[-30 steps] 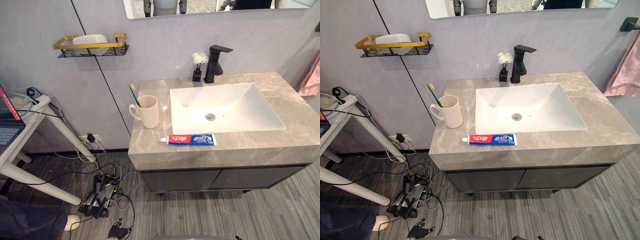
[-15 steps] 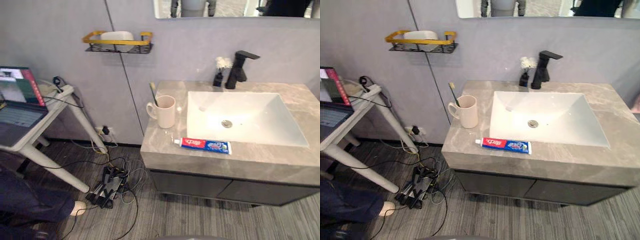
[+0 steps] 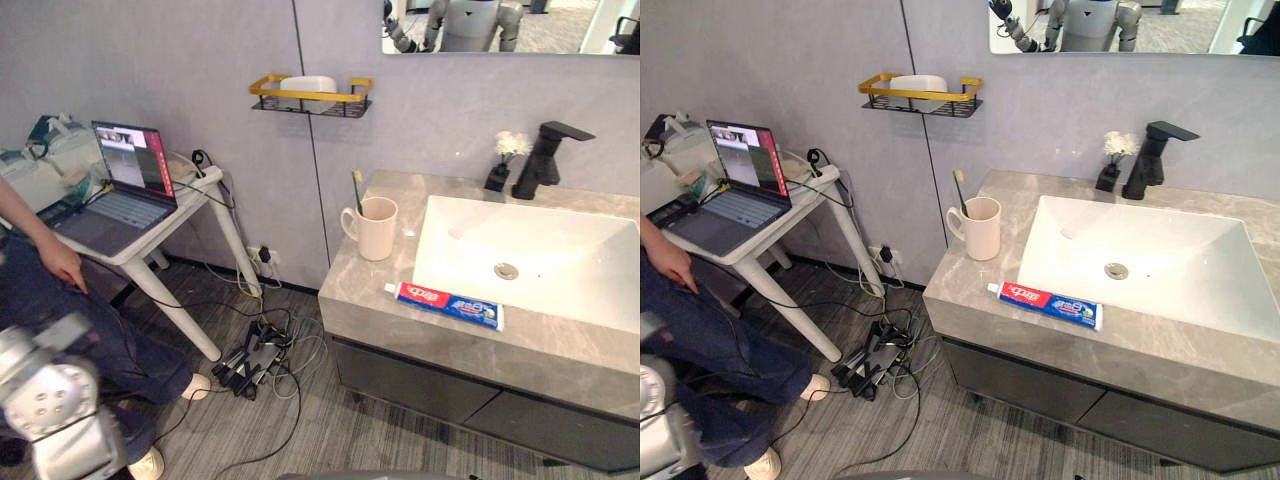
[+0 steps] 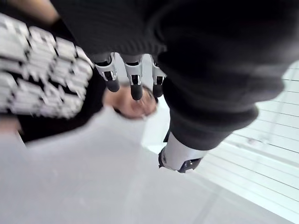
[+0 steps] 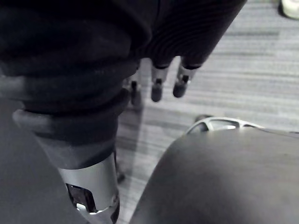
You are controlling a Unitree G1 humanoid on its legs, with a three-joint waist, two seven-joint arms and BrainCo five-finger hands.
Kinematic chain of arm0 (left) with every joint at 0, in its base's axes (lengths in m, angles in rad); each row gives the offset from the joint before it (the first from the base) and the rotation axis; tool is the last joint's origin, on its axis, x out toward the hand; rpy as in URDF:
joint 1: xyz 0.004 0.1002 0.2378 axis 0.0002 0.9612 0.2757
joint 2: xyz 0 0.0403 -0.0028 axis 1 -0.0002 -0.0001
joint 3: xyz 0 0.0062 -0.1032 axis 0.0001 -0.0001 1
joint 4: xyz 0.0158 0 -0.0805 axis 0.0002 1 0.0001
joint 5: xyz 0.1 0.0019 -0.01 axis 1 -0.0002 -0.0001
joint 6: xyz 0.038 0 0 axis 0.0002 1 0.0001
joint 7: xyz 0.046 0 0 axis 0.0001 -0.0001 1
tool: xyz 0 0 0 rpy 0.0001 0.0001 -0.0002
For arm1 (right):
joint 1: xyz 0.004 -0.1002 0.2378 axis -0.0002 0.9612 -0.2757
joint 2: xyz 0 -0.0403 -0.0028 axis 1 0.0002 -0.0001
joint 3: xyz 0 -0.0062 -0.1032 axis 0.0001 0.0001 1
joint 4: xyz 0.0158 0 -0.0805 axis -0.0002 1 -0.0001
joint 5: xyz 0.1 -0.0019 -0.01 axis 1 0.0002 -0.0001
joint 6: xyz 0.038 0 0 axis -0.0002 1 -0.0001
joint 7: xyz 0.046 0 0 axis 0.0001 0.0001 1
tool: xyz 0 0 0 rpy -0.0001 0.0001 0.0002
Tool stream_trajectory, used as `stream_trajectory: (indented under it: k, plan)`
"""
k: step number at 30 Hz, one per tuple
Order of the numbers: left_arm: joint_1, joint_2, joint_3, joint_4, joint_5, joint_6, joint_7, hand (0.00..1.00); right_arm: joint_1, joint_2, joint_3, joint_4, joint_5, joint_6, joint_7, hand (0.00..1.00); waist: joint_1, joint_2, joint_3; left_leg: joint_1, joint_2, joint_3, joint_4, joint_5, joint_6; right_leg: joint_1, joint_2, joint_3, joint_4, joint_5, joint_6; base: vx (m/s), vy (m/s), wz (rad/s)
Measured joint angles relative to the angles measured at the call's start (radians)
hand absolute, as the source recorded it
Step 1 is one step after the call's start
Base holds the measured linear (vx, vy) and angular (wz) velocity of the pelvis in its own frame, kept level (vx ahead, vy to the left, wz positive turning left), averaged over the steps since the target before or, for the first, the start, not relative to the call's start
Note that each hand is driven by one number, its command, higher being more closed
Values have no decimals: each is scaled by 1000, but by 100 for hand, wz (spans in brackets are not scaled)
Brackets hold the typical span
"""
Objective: Organize washtable
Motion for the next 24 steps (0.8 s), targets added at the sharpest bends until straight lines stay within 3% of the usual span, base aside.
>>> stream_trajectory:
  k: [3,7,9,16,19,24]
  plan:
    - [0,22,-144,-102,-2,-24,-98,0,9,-14,2,2,0,1,0,0,-15,24,0,10,5,11,-2,0,0,1,11,38,-16,11,-10,-38,1,-19]
    - [-2,117,-314,-121,-92,-44,-228,0,8,-14,5,16,0,2,1,0,-21,24,0,19,16,41,-4,1,0,4,27,73,-53,42,-15,-15,-1,-29]
    - [-27,137,-417,-103,-154,-41,-279,0,7,-8,5,22,0,4,1,0,-43,20,4,27,17,49,-5,4,-5,21,32,77,-80,67,-11,-3,0,-12]
    - [-233,233,-792,44,-159,-17,-411,0,-2,-6,4,22,-1,5,2,0,-83,22,11,53,20,104,-27,9,2,16,36,144,-124,95,-14,-66,16,-25]
    - [-309,237,-887,151,-157,4,-448,0,-7,-3,4,21,-2,10,2,0,-113,16,15,54,18,126,-54,2,6,6,38,172,-154,124,-9,-53,45,-15]
    - [-379,253,-998,325,-117,38,-503,0,-15,2,7,7,-1,10,3,0,-127,1,37,55,12,163,-50,-13,7,-1,35,205,-182,160,-9,-24,37,-27]
